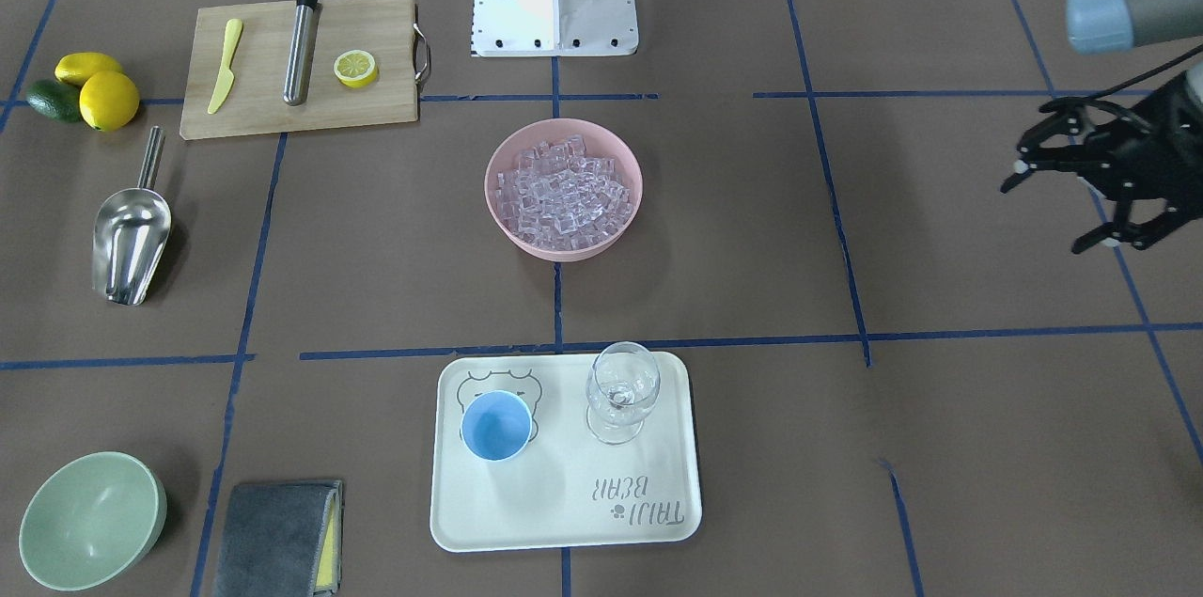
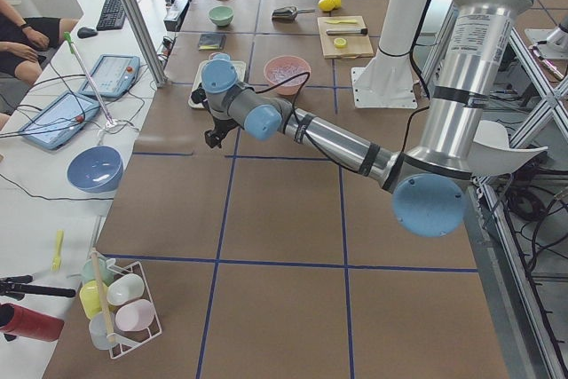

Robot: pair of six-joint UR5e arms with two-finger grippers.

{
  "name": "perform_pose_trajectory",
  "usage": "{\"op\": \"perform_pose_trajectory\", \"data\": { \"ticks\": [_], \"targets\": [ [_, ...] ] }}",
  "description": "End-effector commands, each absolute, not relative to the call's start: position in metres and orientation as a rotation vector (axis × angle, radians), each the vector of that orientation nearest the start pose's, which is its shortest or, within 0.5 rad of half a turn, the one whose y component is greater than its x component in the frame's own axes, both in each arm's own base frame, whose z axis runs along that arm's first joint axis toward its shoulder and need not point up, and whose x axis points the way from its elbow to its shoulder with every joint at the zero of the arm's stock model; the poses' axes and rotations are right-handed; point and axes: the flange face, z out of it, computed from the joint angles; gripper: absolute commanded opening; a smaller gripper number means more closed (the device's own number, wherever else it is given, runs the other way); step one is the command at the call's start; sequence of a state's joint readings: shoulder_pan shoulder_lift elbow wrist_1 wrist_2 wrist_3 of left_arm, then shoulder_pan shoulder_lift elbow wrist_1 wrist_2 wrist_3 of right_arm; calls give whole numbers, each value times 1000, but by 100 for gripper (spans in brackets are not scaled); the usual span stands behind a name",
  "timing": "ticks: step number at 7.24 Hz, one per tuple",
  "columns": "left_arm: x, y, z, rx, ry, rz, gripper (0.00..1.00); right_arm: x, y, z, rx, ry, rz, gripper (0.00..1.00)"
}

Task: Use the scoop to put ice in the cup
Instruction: 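Move the left gripper toward the pink bowl while the right approaches the scoop, then position the left gripper beside the bowl while the right gripper grasps the scoop handle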

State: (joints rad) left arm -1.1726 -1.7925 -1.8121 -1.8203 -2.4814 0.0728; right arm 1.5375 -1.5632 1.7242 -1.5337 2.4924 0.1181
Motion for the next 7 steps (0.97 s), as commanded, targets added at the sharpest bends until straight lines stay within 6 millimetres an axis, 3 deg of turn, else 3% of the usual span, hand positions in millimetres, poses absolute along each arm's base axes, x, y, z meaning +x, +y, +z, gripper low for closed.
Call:
{"op": "perform_pose_trajectory", "data": {
  "ticks": [1,2,3,4,5,6,7],
  "targets": [
    [250,-498,331,632,1062,960,100,-34,-510,506,87,-892,-3,100],
    [266,-486,321,774,1097,1047,100,-59,-506,488,70,-899,2,100],
    [276,-485,329,860,1113,1096,100,-67,-501,475,75,-909,-5,100],
    [314,-475,342,898,1156,1170,100,-71,-499,472,52,-920,24,100],
    [362,-467,358,901,1166,1213,100,-98,-491,457,26,-903,56,100],
    [396,-465,362,934,1123,1212,100,-111,-479,444,49,-911,89,100],
    [405,-458,357,967,1133,1227,100,-124,-450,468,65,-917,92,100]
  ]
}}
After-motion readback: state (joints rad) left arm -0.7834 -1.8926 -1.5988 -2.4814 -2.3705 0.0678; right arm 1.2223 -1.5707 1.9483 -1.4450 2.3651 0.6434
